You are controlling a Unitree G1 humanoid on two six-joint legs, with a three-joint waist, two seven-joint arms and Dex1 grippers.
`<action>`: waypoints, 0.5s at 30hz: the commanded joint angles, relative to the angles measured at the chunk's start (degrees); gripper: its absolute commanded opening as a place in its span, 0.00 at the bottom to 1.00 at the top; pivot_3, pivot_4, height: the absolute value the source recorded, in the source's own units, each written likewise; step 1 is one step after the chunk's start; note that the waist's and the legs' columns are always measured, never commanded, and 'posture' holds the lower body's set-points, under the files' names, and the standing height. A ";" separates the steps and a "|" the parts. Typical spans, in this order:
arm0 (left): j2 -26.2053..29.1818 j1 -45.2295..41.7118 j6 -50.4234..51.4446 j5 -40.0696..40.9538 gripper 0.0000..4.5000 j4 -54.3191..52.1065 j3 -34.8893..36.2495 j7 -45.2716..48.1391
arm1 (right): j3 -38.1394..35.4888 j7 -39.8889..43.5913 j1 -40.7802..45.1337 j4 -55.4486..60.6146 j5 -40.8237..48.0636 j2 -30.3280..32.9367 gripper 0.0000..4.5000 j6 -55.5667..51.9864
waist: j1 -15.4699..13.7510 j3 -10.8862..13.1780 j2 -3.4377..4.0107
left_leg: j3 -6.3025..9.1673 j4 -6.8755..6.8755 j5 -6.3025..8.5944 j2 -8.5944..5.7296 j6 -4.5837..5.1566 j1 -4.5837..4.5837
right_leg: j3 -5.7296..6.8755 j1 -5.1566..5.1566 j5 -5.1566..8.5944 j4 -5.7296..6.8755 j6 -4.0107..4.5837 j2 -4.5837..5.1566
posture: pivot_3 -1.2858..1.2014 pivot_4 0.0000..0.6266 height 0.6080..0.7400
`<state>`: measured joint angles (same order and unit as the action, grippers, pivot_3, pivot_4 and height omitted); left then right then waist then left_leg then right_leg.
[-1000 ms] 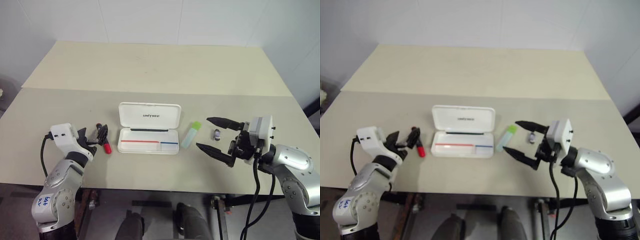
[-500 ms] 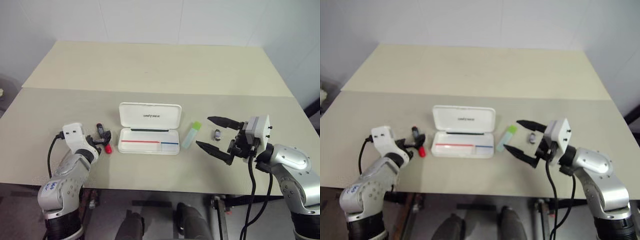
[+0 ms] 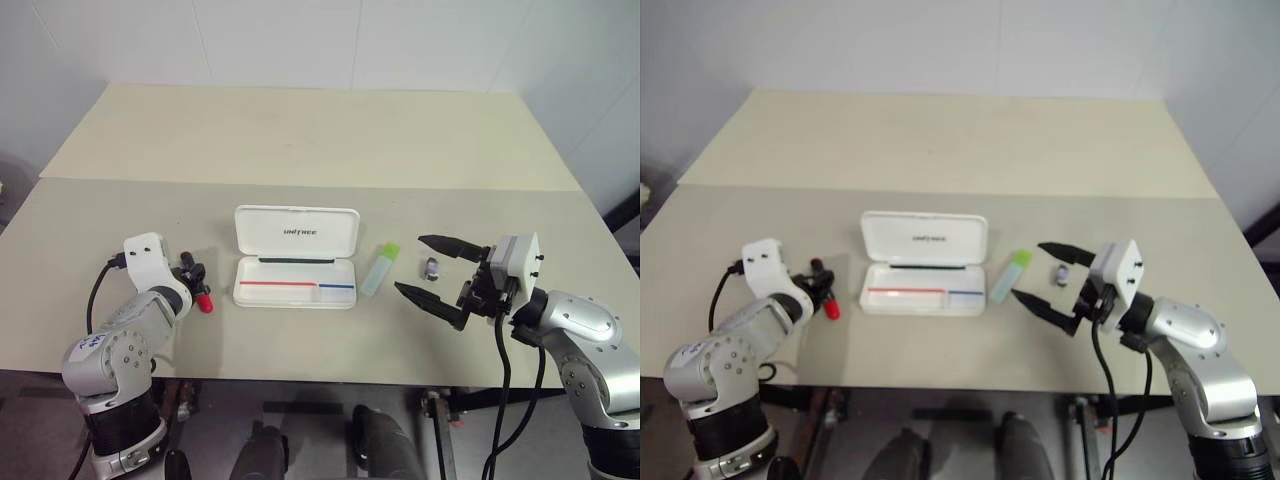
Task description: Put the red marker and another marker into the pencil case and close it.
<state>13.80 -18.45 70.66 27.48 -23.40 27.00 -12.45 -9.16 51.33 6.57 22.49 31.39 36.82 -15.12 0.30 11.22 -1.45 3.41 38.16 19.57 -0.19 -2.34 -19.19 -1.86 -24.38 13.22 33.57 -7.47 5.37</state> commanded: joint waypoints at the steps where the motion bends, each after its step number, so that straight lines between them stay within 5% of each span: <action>1: 2.26 -0.24 -0.56 -2.36 0.14 1.78 2.31 0.24 | -1.07 -0.28 0.46 0.68 -0.07 0.28 1.00 1.02 | -0.02 0.00 0.00 | 0.00 0.00 0.00 0.00 0.00 0.00 | 0.00 0.00 0.00 0.00 0.00 0.00 | 0.52 0.24 1.00; 11: 21.48 -1.67 -23.34 -2.56 0.13 8.04 0.82 23.35 | -0.32 -1.19 1.52 0.44 -1.11 0.03 1.00 0.76 | -0.20 0.04 -0.07 | 0.02 -0.07 -0.04 0.01 -0.21 -0.08 | 0.03 -0.12 0.05 -0.07 0.11 0.00 | 0.52 0.24 1.00; 15: 35.36 -3.29 -32.64 -5.87 0.13 11.29 -4.94 38.75 | -0.46 -1.53 1.35 0.63 -1.29 -0.09 1.00 0.81 | -0.14 0.05 -0.08 | 0.04 -0.17 0.05 0.01 -0.17 -0.16 | 0.07 -0.19 0.06 -0.14 0.10 0.00 | 0.52 0.24 1.00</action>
<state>46.12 -20.04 43.24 23.33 -11.78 23.94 20.12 -9.09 50.29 7.70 22.21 30.16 36.81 -15.12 0.16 11.27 -1.54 3.45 37.98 19.65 -0.17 -2.50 -19.39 -1.78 -24.60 13.30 33.40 -7.35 5.36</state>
